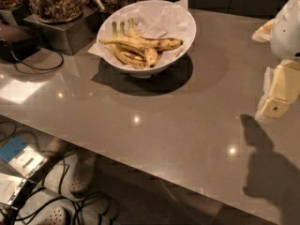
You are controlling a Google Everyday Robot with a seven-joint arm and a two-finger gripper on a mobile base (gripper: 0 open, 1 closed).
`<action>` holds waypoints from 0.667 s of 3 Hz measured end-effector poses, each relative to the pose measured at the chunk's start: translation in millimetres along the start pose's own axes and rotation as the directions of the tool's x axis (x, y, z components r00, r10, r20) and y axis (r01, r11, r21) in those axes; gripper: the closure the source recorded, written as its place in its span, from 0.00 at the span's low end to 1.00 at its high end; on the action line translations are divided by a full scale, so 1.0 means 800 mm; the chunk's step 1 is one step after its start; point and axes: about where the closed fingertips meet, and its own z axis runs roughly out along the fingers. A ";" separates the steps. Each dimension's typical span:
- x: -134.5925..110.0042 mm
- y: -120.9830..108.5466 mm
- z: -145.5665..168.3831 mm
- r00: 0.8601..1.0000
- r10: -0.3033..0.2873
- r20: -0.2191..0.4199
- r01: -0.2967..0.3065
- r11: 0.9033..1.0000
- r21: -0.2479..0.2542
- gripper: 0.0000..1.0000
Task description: Pick banana from white bowl
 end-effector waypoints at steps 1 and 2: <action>0.000 0.000 0.000 1.000 0.000 0.000 0.000 1.000 0.000 0.00; -0.019 0.021 -0.001 0.999 -0.030 -0.015 0.030 1.000 0.001 0.00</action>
Offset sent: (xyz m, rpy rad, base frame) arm -0.0328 0.0455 -0.0063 -0.0606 0.0213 0.0629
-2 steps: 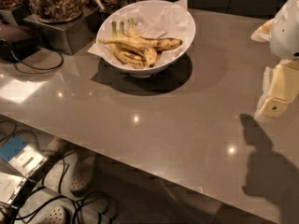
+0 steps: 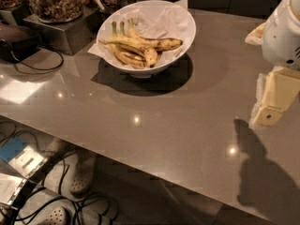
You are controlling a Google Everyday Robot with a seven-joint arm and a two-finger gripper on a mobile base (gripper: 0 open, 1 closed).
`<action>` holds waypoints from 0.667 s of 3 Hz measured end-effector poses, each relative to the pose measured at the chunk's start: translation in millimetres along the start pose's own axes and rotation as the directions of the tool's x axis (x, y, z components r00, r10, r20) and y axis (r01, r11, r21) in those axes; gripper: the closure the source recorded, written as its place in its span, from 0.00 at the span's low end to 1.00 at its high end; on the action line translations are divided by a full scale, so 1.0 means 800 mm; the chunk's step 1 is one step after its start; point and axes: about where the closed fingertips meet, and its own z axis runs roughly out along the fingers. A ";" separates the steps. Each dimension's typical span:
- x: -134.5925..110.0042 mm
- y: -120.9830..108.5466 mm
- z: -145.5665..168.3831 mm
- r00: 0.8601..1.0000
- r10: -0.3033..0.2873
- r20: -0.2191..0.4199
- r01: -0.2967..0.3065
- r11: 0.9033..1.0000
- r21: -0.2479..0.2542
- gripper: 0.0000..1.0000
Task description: Pick banana from white bowl
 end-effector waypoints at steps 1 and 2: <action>-0.036 0.025 -0.003 0.997 -0.055 -0.054 0.057 0.998 0.032 0.00; -0.040 0.028 -0.005 0.996 -0.061 -0.059 0.063 0.997 0.038 0.00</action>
Offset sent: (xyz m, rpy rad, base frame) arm -0.0115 0.0272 0.0021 -0.0588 -0.0216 0.0283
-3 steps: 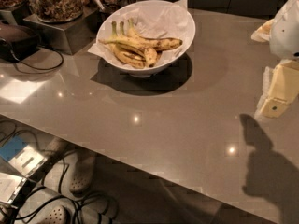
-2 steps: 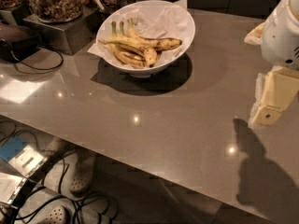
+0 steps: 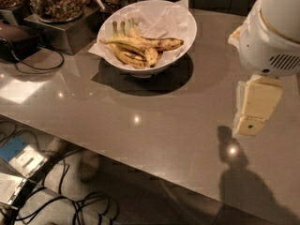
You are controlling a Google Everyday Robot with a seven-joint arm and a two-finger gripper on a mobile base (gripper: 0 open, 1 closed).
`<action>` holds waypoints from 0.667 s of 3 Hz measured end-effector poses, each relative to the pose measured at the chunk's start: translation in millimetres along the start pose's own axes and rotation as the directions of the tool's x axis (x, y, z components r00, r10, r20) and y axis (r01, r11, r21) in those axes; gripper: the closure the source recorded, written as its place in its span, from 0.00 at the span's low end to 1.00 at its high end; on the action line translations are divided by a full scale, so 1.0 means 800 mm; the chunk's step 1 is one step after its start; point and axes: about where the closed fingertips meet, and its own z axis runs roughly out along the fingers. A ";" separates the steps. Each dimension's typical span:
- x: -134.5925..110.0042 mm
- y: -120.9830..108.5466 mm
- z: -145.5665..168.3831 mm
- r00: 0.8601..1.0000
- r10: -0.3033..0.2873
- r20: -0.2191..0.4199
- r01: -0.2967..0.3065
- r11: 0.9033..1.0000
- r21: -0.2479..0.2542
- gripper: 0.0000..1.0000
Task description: Pick banana from white bowl
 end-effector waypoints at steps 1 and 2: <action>-0.002 0.004 0.009 0.999 0.023 0.027 -0.021 0.997 -0.074 0.00; -0.039 -0.010 0.019 0.998 0.029 0.048 -0.021 0.987 -0.158 0.00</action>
Offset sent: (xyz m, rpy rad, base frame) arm 0.0405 0.0715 -0.0099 0.1151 0.3012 0.0303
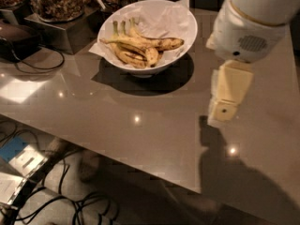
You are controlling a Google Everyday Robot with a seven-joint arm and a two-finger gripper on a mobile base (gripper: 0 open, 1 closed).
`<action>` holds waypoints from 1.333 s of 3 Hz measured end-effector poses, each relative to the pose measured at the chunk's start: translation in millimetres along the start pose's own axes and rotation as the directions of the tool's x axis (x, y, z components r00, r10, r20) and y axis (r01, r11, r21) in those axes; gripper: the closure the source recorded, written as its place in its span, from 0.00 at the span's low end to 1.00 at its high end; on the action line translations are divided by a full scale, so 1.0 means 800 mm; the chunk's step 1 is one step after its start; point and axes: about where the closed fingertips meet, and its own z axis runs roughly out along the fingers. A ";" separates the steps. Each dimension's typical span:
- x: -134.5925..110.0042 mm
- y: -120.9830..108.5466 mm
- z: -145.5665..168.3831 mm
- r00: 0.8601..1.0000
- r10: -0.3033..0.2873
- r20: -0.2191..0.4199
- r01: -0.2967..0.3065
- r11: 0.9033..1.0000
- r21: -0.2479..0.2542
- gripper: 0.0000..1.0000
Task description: Pick banana from white bowl
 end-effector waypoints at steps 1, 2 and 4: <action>-0.051 -0.020 0.003 0.999 -0.037 0.005 0.037 0.999 -0.034 0.00; -0.065 -0.023 0.002 0.998 -0.056 0.040 0.057 0.998 -0.020 0.00; -0.122 -0.042 0.013 0.998 0.026 0.050 -0.023 0.998 -0.061 0.00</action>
Offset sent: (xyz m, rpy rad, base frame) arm 0.0111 0.0225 -0.0001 0.0387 0.0451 0.0459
